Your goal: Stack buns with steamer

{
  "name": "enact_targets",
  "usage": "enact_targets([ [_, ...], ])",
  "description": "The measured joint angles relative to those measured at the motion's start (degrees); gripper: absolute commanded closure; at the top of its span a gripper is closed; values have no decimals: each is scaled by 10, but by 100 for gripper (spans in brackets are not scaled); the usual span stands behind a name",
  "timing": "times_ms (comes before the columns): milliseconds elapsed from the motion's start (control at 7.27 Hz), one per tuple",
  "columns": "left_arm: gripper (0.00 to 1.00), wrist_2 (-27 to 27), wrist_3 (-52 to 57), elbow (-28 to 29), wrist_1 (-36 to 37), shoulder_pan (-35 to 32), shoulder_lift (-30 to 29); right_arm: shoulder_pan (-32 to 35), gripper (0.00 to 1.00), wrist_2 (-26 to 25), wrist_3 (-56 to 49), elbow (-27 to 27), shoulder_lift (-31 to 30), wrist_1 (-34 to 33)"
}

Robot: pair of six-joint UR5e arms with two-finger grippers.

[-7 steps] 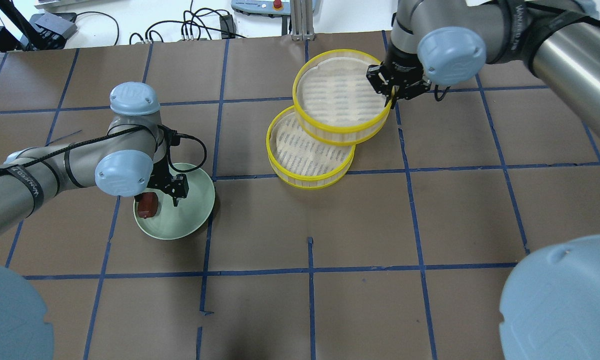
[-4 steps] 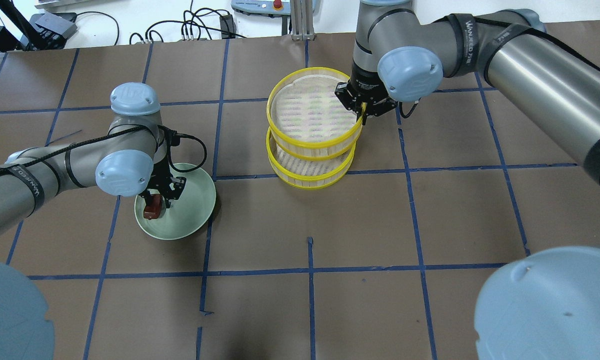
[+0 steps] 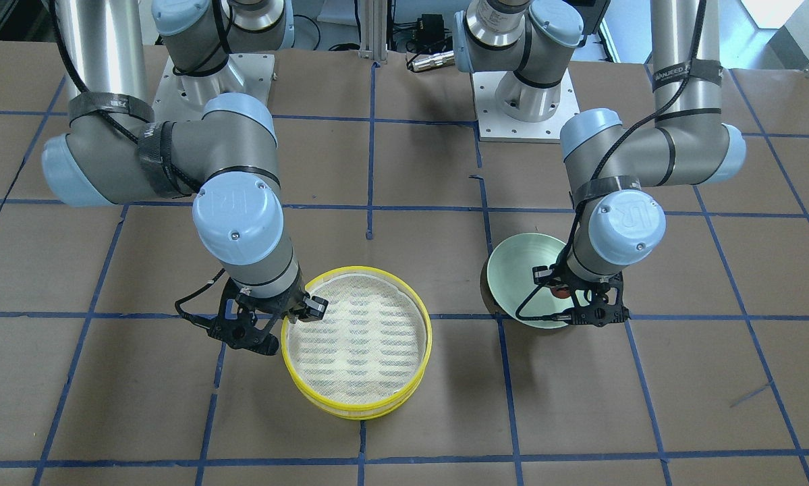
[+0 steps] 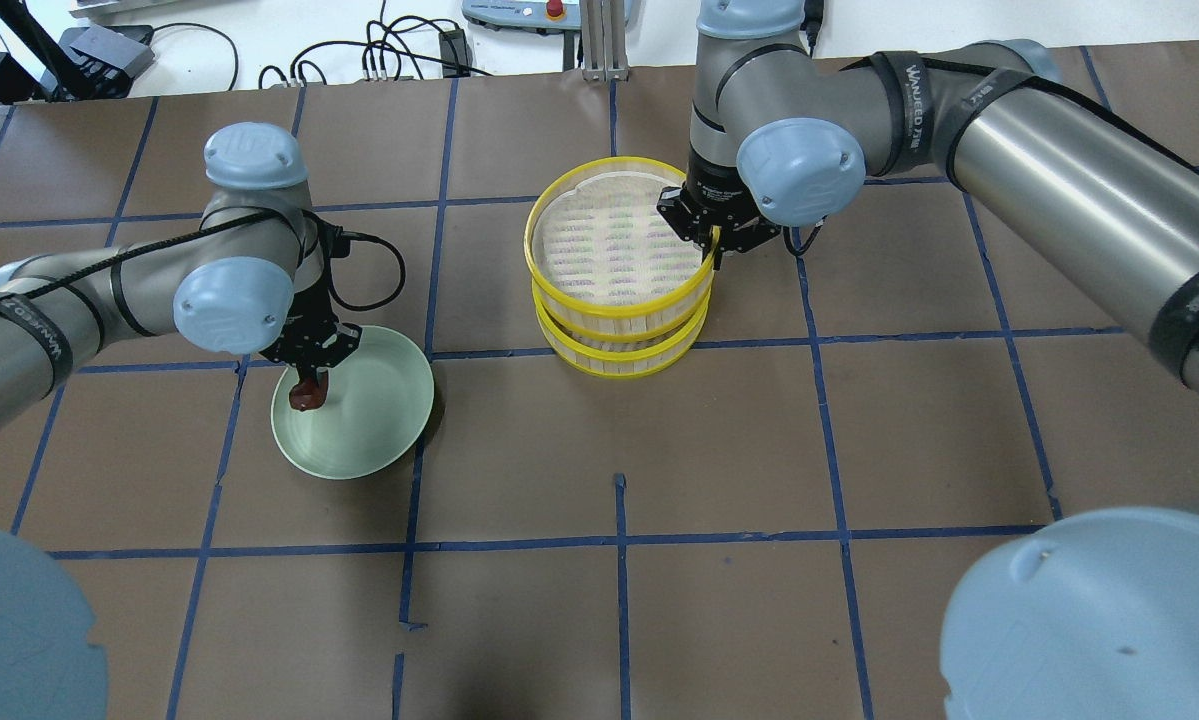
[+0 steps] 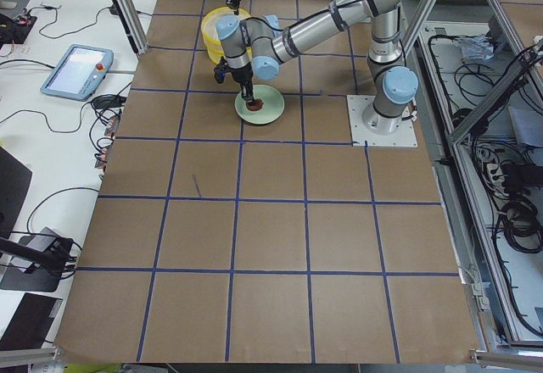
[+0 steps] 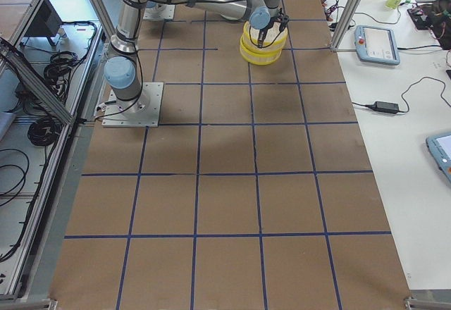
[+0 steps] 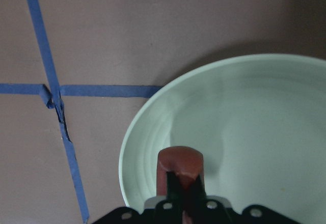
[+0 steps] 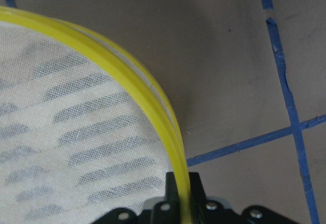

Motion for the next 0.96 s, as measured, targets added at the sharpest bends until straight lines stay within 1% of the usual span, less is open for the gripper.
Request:
enact_targets([
  [138,99,-81,-47,20,-20,-2,5,0,91,1,-1,5,0,0],
  [275,99,-178,-112,35,-28,-4,8,0,90,3,-2,9,0,0],
  [412,99,-272,-184,48,-28,-4,9,1,71,3,-3,11,0,-1],
  [550,99,-348,-260,65,-19,-4,7,1,51,4,-2,12,0,-1],
  [688,98,-403,-331,83,-9,-4,2,1,19,5,-1,14,-1,-1],
  [825,95,-450,-391,94,-3,-5,-4,0,1,6,0,17,-1,-1],
  [962,70,-505,-441,97,8,-6,-11,-2,0,6,-4,17,-1,-1],
])
